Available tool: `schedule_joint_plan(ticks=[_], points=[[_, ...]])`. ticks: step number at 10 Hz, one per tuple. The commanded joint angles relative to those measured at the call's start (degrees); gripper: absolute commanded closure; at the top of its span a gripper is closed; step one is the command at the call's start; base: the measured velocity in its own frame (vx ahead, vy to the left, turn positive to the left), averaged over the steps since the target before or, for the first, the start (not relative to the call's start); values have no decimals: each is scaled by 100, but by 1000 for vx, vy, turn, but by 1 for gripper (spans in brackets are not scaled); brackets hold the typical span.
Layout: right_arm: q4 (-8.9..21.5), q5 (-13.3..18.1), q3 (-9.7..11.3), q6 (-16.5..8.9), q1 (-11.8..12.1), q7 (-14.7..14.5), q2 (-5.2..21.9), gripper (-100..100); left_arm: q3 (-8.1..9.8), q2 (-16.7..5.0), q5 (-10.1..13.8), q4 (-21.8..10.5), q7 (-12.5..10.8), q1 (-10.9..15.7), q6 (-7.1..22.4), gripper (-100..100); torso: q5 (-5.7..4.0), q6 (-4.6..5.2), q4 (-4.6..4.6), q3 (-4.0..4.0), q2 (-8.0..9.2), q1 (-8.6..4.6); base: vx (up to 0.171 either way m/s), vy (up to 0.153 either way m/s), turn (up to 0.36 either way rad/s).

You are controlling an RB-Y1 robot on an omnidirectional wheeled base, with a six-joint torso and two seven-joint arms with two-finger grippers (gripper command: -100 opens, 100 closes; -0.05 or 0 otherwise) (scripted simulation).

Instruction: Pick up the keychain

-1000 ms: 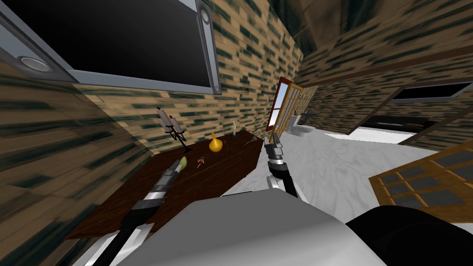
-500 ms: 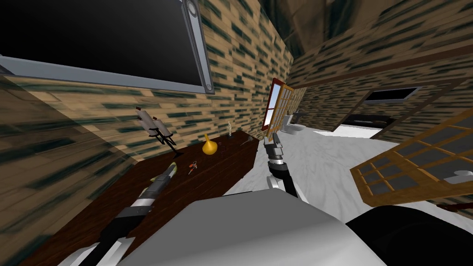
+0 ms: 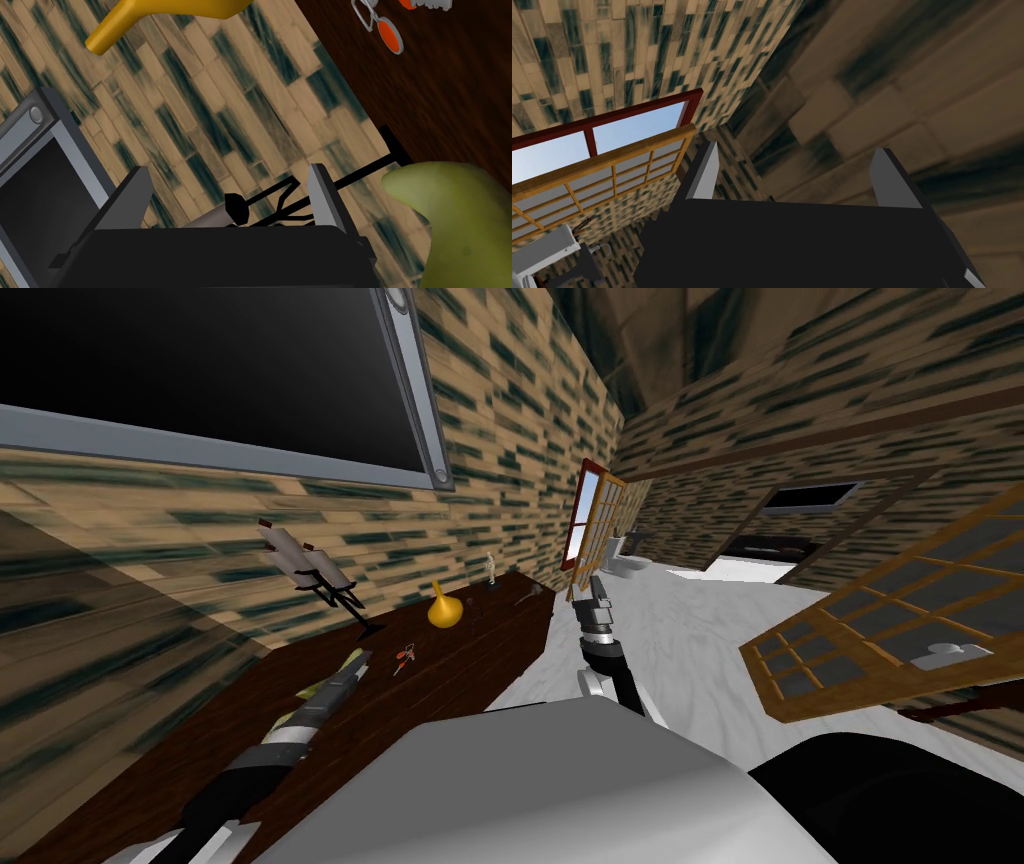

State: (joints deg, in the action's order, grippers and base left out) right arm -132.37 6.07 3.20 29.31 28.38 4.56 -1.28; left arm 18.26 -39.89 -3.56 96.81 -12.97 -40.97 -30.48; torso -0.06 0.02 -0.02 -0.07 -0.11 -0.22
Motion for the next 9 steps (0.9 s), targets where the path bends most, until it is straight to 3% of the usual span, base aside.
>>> schedule_joint_plan(ticks=[1, 2, 3, 4, 5, 7, 8, 9], points=[[0, 0, 0, 0, 0, 0, 0, 0, 28, -104, -10, -130, -34, -72, 12, -100, 0, 0, 0, 0, 0, 0, 35, -81, 13], [0, 0, 0, 0, 1, 0, 0, 0, 28, -104, -10, -130, -34, -72, 12, -100, -1, -7, 1, 3, 5, -8, 30, -84, 57], [0, 0, 0, 0, 0, 0, 0, 0, 65, -347, -26, -393, -99, -155, 27, -100, -2, -4, 2, 5, 8, -11, 65, -111, -136], [0, 0, 0, 0, 0, 0, 0, 0, 65, -347, -26, -428, -99, -155, 27, -100, -4, -1, 0, -1, -2, -20, 48, -73, -135], [0, 0, 0, 0, 0, 0, 0, 0, 92, -584, -44, -588, -157, -233, 42, -100, -2, -2, 0, 0, 1, -8, 56, -78, -179], [0, 0, -1, 0, 0, 0, 0, 0, 92, -584, -44, -731, -157, -233, 42, -100, 0, -4, 1, 3, 6, 3, 14, -25, -14], [0, 0, -1, 0, 1, 0, 0, 0, 106, -814, -64, -991, -207, -305, 55, -100, 3, -7, 4, 10, 19, 15, 42, -57, -143], [0, 0, 0, 0, 0, 0, 0, 0, 106, -814, -64, -1038, -207, -305, 55, -100, 1, 0, 2, 5, 8, 3, 37, -49, -135]])
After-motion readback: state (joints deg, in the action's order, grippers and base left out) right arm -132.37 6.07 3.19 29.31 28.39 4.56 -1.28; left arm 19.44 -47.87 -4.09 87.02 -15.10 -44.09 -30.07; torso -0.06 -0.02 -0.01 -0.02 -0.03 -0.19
